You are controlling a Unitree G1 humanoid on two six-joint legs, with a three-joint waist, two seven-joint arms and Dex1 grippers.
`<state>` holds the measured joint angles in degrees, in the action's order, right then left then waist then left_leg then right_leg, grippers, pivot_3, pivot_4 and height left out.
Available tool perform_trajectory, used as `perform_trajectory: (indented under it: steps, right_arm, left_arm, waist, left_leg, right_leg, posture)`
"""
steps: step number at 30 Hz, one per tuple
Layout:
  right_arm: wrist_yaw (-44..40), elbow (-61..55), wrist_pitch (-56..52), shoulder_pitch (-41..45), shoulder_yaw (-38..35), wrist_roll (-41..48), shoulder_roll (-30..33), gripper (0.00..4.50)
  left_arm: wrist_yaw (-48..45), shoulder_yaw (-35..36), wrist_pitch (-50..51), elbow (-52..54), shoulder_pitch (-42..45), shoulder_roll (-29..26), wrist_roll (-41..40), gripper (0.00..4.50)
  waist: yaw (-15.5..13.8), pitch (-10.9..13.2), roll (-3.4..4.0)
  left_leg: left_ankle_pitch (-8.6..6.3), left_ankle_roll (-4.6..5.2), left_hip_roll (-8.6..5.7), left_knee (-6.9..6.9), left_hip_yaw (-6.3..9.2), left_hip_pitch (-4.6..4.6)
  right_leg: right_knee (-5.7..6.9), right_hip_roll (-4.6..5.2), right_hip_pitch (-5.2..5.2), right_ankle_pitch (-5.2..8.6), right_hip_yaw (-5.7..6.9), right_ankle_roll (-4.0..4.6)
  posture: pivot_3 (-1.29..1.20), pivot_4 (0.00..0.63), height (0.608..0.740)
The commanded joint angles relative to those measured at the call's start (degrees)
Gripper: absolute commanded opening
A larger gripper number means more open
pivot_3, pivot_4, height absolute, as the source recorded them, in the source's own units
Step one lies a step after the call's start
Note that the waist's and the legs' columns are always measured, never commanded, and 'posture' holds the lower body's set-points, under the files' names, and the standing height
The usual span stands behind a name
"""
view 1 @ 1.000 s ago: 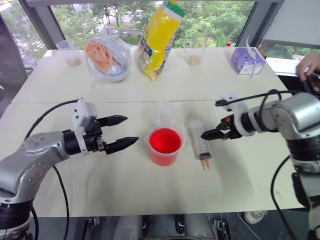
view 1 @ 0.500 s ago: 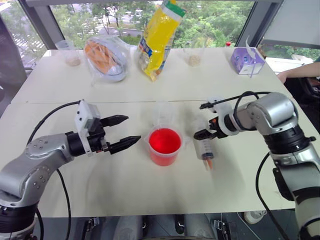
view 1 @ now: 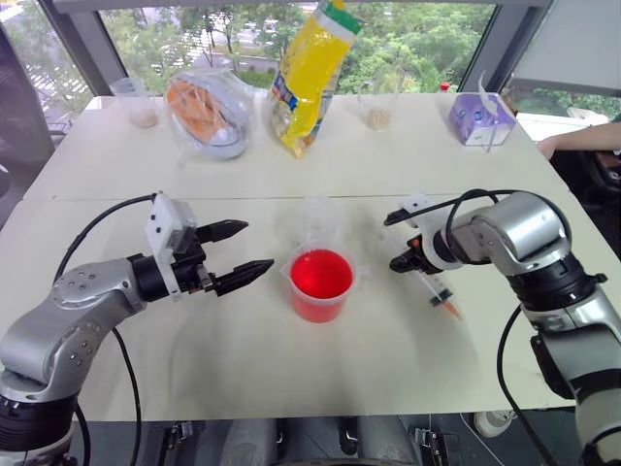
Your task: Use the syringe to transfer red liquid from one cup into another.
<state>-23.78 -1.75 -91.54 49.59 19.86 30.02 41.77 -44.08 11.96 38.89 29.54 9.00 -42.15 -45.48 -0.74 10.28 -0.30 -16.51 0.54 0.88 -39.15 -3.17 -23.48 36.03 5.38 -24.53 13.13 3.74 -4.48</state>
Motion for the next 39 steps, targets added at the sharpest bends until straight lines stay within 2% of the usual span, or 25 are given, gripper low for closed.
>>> perform_trajectory:
  steps: [1,6,9,13,18,21,24,31,39]
  right_arm:
    - [-1.1,0.2,0.4,1.3,-5.7,-1.1,2.5,1.49]
    - [-2.4,-3.9,9.0,1.5,-14.4,-0.7,2.2,1.49]
    - [-5.4,-9.9,21.0,-1.1,-23.1,1.3,0.7,1.49]
    - [-10.1,-17.8,34.4,-3.7,-31.8,6.4,-4.5,1.49]
    - [-11.3,-23.0,37.2,-3.4,-37.7,19.9,-13.0,1.49]
    - [-11.0,-24.7,38.1,-3.6,-36.4,25.2,-17.4,1.49]
    - [-13.4,-26.3,40.4,-6.7,-32.9,25.7,-18.8,1.49]
    - [-19.3,-26.4,50.5,-16.9,-22.0,18.3,-20.6,1.49]
    - [-23.3,-21.2,61.6,-22.1,-14.4,8.6,-22.0,1.49]
  left_arm:
    - [-1.0,1.6,-0.9,-0.2,1.6,-1.0,-0.5,4.50]
    - [-3.7,2.6,-0.6,-3.0,3.5,-3.0,-1.1,4.50]
    - [-5.7,2.5,0.1,-5.3,5.9,-4.7,-1.4,4.50]
    - [-8.9,2.1,1.2,-9.2,10.0,-6.5,-2.0,4.50]
    - [-13.0,0.9,2.9,-14.8,16.8,-8.3,-2.4,4.50]
    - [-16.0,0.6,3.5,-18.4,20.4,-9.6,-2.0,4.50]
    - [-17.7,-0.7,3.5,-20.4,23.2,-10.0,-0.8,4.50]
    - [-18.6,-1.0,7.4,-19.7,27.2,-10.0,-3.5,4.50]
    - [-19.4,-1.2,13.4,-16.2,31.2,-9.6,-9.2,4.50]
  waist:
    - [0.0,0.0,0.00]
    - [0.4,0.0,0.02]
    - [0.5,0.0,0.02]
    - [0.4,0.0,0.02]
    - [0.6,0.1,0.00]
    - [0.6,0.1,0.00]
    - [0.7,0.1,0.01]
    - [0.5,0.1,-0.03]
    - [0.8,0.1,-0.04]
  left_leg:
    - [0.00,0.00,0.00,0.00,-0.01,0.00]
    - [0.00,0.00,0.01,0.01,-0.01,-0.02]
    - [0.00,0.00,0.03,0.05,-0.01,-0.02]
    - [0.00,0.00,0.08,0.09,0.02,-0.01]
    - [0.01,-0.01,0.11,0.07,0.01,0.00]
    - [0.02,-0.03,0.16,0.06,0.01,0.02]
    - [0.02,-0.03,0.17,0.07,0.01,0.02]
    - [0.02,-0.03,0.15,0.06,0.01,0.02]
    - [0.03,-0.06,0.12,0.04,0.02,0.03]
  right_leg:
    - [0.00,0.00,0.00,0.00,0.00,0.00]
    - [0.01,-0.06,-0.06,0.00,0.00,0.00]
    - [0.01,-0.15,-0.08,-0.01,0.00,-0.03]
    - [0.01,-0.28,-0.09,-0.02,0.00,-0.06]
    - [0.04,-0.29,-0.08,-0.03,0.00,-0.07]
    - [0.07,-0.29,-0.08,-0.04,0.00,-0.07]
    - [0.06,-0.29,-0.08,-0.03,-0.01,-0.07]
    - [0.04,-0.24,-0.05,-0.03,-0.01,-0.07]
    - [0.07,-0.25,-0.05,-0.03,-0.02,-0.07]
  posture:
    - [0.00,0.150,0.740]
    - [0.00,0.150,0.740]
    - [0.00,0.150,0.740]
    - [0.00,0.150,0.740]
    - [0.00,0.150,0.740]
    - [0.00,0.150,0.740]
    - [0.00,0.150,0.740]
    - [0.00,0.150,0.740]
    - [0.00,0.150,0.740]
